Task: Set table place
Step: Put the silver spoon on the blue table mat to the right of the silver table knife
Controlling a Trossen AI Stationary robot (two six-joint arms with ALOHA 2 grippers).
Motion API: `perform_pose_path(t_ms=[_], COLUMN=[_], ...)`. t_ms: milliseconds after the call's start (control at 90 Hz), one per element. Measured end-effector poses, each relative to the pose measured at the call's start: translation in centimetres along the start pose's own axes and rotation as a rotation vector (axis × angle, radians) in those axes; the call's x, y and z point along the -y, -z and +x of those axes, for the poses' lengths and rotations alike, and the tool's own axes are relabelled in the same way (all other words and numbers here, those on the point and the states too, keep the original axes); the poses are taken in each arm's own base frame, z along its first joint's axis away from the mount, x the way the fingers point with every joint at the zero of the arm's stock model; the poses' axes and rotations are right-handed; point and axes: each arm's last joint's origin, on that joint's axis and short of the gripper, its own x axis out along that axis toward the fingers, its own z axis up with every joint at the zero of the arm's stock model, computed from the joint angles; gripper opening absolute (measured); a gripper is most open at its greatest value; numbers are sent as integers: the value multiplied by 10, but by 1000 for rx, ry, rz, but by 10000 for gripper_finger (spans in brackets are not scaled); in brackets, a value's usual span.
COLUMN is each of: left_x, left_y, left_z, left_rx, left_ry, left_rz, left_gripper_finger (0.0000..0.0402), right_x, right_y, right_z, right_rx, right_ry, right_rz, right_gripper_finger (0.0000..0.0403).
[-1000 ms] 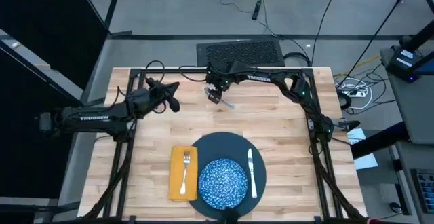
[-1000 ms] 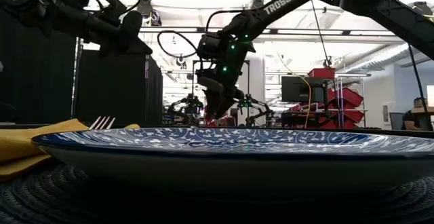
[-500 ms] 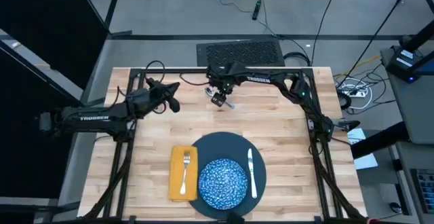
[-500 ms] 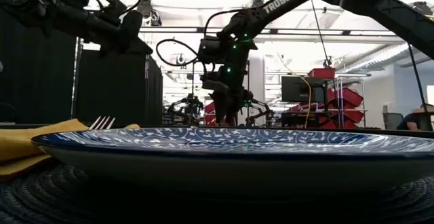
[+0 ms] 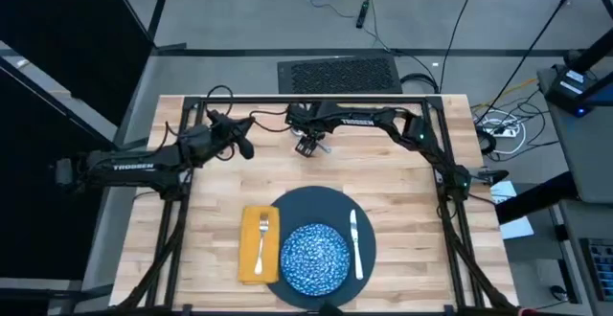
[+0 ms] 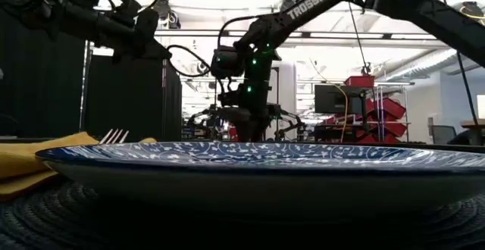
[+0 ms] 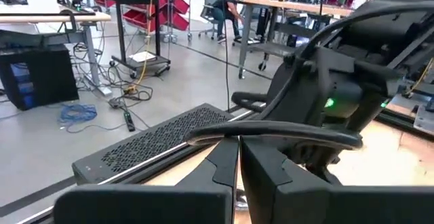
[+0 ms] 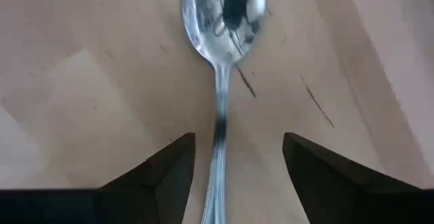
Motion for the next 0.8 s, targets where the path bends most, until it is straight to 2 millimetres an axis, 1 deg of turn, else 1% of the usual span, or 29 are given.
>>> perform_pose_path(t_ms=[111, 211, 367, 511, 544, 644, 800], left_x=[0, 0, 0, 0, 0, 0, 0], left_y=[0, 0, 0, 0, 0, 0, 0], left_z=[0, 0, 0, 0, 0, 0, 0], left_rx=[-1, 0, 0, 0, 0, 1, 1], left_ry=[3, 4, 4, 5, 5, 5, 5], left_rz=[0, 0, 0, 0, 0, 0, 0], left_gripper_finger=[0, 0, 0, 0, 0, 0, 0], right_x=[0, 0, 0, -2, -3, -4, -4], right_y=[0, 1, 1, 1, 2, 1, 1], right_z=[0, 0, 1, 0, 0, 0, -1], right_rx=[-5, -8, -11, -19, -22, -25, -24], right_ry=[-6, -7, -12, -53, -75, -107, -110], right_rz=[0, -1, -3, -14, -22, -25, -21], right_gripper_finger=[210, 186, 117, 29, 16, 11, 4])
